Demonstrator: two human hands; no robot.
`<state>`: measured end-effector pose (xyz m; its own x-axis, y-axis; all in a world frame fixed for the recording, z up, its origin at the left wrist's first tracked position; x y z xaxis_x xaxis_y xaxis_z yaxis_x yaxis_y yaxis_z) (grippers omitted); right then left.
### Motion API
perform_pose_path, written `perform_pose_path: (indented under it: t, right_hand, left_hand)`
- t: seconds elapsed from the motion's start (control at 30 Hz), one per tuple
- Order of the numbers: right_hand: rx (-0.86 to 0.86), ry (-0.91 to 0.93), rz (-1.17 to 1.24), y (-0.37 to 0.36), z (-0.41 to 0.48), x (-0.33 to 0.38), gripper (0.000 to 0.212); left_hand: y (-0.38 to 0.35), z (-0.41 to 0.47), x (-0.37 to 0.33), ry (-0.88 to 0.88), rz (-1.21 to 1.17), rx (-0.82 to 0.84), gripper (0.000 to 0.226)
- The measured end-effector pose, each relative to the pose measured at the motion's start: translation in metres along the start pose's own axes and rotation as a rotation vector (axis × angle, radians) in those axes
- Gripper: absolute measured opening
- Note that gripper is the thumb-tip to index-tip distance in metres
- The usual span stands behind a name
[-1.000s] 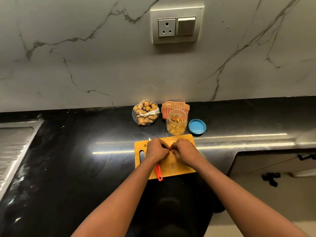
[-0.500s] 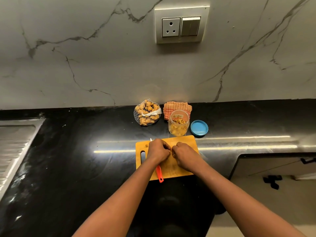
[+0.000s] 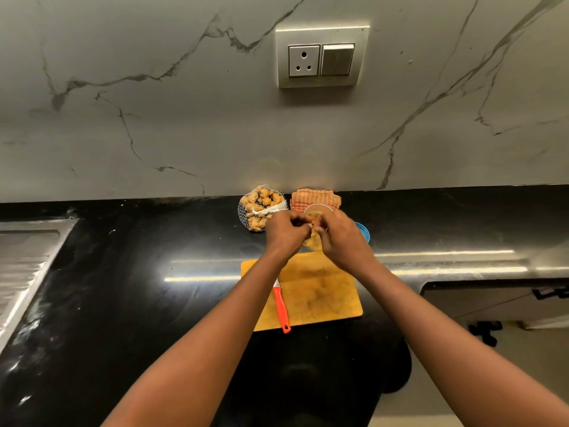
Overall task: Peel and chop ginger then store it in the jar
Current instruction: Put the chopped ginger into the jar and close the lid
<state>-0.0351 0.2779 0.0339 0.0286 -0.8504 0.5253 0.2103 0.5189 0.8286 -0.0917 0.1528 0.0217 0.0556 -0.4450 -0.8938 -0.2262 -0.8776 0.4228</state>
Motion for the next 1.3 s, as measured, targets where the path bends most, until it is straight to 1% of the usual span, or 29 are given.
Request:
perform_pose_path:
  t: [0.1,0.2,0.37,0.53,0.63,0.7,0.83,0.9,1.03,1.1,1.17,1.3]
  right_hand:
    - [-0.022,-0.017,-0.069,0.014,0.024,-0.007,0.009]
    - [0.022,-0.019,-0.135,0.014,0.039,-0.012,0.011]
    - [0.072,-0.014,-0.219,0.009,0.05,-0.014,0.008]
    - [0.068,-0.025,-0.188,0.007,0.05,-0.018,0.005]
    - [0.09,0.0,-0.16,0.006,0.05,-0.017,0.016]
    - [0.096,0.01,-0.157,0.007,0.049,-0.015,0.018]
    - [0.03,-0.021,-0.099,0.016,0.049,-0.017,0.008]
    - [-0.014,-0.052,-0.069,0.022,0.049,-0.022,0.008]
    - [-0.109,-0.122,-0.044,0.036,0.046,-0.044,0.016]
    - [-0.116,-0.179,-0.042,0.041,0.041,-0.058,0.019]
    - [-0.052,-0.262,-0.067,0.038,0.036,-0.075,0.028]
    - [0.205,-0.406,-0.202,0.014,0.024,-0.104,0.065]
  left_hand:
    - [0.005,0.016,-0.018,-0.056,0.051,-0.014,0.013]
    - [0.006,0.027,-0.025,-0.09,0.161,-0.011,0.013]
    - [0.001,0.032,-0.029,-0.142,0.277,0.027,0.016]
    - [-0.004,0.032,-0.028,-0.187,0.298,0.03,0.017]
    - [-0.004,0.032,-0.029,-0.202,0.288,0.02,0.017]
    - [-0.004,0.032,-0.031,-0.21,0.286,0.022,0.018]
    - [-0.004,0.031,-0.031,-0.217,0.279,0.016,0.016]
    - [-0.004,0.031,-0.031,-0.222,0.274,0.009,0.016]
    - [-0.002,0.031,-0.032,-0.241,0.261,-0.012,0.016]
    - [-0.003,0.031,-0.033,-0.257,0.25,-0.015,0.017]
    - [-0.004,0.03,-0.033,-0.275,0.237,-0.028,0.02]
    - [-0.002,0.024,-0.021,-0.317,0.214,-0.144,0.032]
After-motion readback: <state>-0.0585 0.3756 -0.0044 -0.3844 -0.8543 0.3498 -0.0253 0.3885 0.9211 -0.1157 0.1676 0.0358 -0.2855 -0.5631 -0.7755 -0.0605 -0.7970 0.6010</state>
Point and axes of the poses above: each hand's wrist, its own z-axis towards the middle knuckle, its own y-axis out of the back of the hand, x = y × z, the point moved 6 cm from there along z, towards the middle knuckle, and after that the axes turned 1 degree about -x, right-handed, at the moved point
